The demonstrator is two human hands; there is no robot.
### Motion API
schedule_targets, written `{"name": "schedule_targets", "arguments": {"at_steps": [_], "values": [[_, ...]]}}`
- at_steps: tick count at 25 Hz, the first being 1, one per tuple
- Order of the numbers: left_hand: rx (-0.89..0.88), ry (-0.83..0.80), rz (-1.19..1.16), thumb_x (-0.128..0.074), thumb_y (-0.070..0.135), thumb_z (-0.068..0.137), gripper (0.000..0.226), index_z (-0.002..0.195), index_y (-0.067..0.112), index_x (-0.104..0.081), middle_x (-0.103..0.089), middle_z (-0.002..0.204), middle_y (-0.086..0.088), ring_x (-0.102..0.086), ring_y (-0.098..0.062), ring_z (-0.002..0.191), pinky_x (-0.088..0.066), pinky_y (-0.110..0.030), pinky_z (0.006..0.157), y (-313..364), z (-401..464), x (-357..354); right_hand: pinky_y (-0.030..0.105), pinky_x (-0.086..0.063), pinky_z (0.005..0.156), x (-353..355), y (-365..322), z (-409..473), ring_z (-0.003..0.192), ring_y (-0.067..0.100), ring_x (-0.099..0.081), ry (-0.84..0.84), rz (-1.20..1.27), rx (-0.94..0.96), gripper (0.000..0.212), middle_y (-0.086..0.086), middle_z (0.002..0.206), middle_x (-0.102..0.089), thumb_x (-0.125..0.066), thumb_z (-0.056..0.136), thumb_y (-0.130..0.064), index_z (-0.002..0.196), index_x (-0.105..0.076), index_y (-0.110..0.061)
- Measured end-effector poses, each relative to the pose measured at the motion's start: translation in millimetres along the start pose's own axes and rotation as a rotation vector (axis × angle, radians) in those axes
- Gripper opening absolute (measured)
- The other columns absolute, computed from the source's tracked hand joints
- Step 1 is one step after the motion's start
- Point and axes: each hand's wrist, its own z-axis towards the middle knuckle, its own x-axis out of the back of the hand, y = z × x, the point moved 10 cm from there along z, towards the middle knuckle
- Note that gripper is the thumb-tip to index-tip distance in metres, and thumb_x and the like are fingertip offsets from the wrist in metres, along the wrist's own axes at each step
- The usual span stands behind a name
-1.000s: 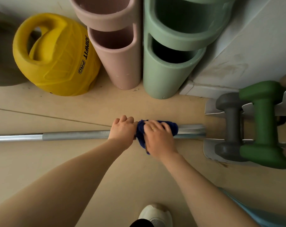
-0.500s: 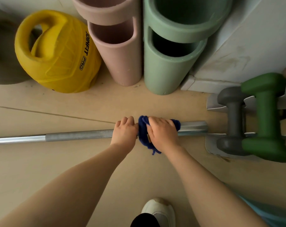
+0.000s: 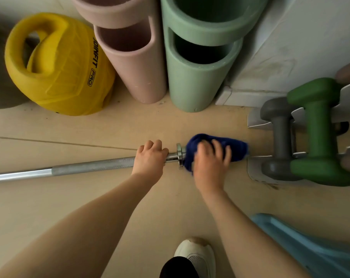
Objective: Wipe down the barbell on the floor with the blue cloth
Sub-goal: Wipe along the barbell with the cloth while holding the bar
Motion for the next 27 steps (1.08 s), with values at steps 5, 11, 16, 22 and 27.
{"name": "schedule_targets", "arguments": {"at_steps": [5, 11, 16, 22, 27], "values": [[-0.035, -0.008, 0.031, -0.05, 0.022, 0.093, 0.027, 0.12, 0.021, -0.054, -0.047, 0.117, -0.003, -0.042, -0.025, 0.112, -0.035, -0.031, 0.092, 0.5, 1.9, 2.4, 0.051, -0.026, 0.108, -13.7, 24.6, 0.1, 0.122, 0.028, -0.051, -0.048, -0.055, 0.16, 0.036, 0.003, 0.122, -0.065, -0.037, 0.088, -0.031, 0.115, -0.056, -0.017], [-0.019, 0.002, 0.009, -0.049, 0.023, 0.094, 0.032, 0.126, 0.024, -0.051, -0.053, 0.119, -0.003, -0.049, -0.024, 0.113, -0.034, -0.033, 0.097, -6.1, 12.1, 12.9, 0.055, -0.021, 0.113, -8.7, 69.9, 16.6, 0.142, 0.036, -0.023, -0.017, 0.305, -0.567, 0.038, 0.01, 0.148, -0.04, -0.04, 0.096, -0.015, 0.131, -0.052, -0.01], [0.001, 0.02, -0.015, -0.049, 0.025, 0.095, 0.032, 0.127, 0.028, -0.051, -0.058, 0.117, 0.001, -0.046, -0.023, 0.116, -0.031, -0.033, 0.099, -9.8, 20.0, 20.9, 0.059, -0.029, 0.105, -13.2, 17.3, 13.3, 0.132, 0.037, -0.043, -0.095, 0.083, 0.003, 0.045, 0.008, 0.136, -0.055, -0.033, 0.088, -0.025, 0.123, -0.06, -0.017], [-0.003, -0.024, 0.004, -0.045, 0.024, 0.096, 0.033, 0.128, 0.031, -0.05, -0.056, 0.121, 0.001, -0.04, -0.025, 0.118, -0.033, -0.034, 0.098, -11.9, 24.1, 19.9, 0.061, -0.035, 0.102, -12.3, 8.5, 3.7, 0.13, 0.043, -0.043, -0.045, 0.138, -0.17, 0.041, 0.015, 0.136, -0.054, -0.066, 0.074, -0.001, 0.114, -0.061, -0.007], [0.002, -0.024, -0.011, -0.045, 0.023, 0.096, 0.03, 0.124, 0.029, -0.053, -0.056, 0.119, -0.001, -0.04, -0.025, 0.117, -0.034, -0.033, 0.096, -12.2, 27.9, 21.9, 0.052, -0.026, 0.111, -13.7, 24.8, 21.4, 0.136, 0.031, -0.038, -0.134, 0.09, 0.028, 0.043, 0.009, 0.14, -0.051, -0.062, 0.079, 0.0, 0.121, -0.058, -0.008]]}}
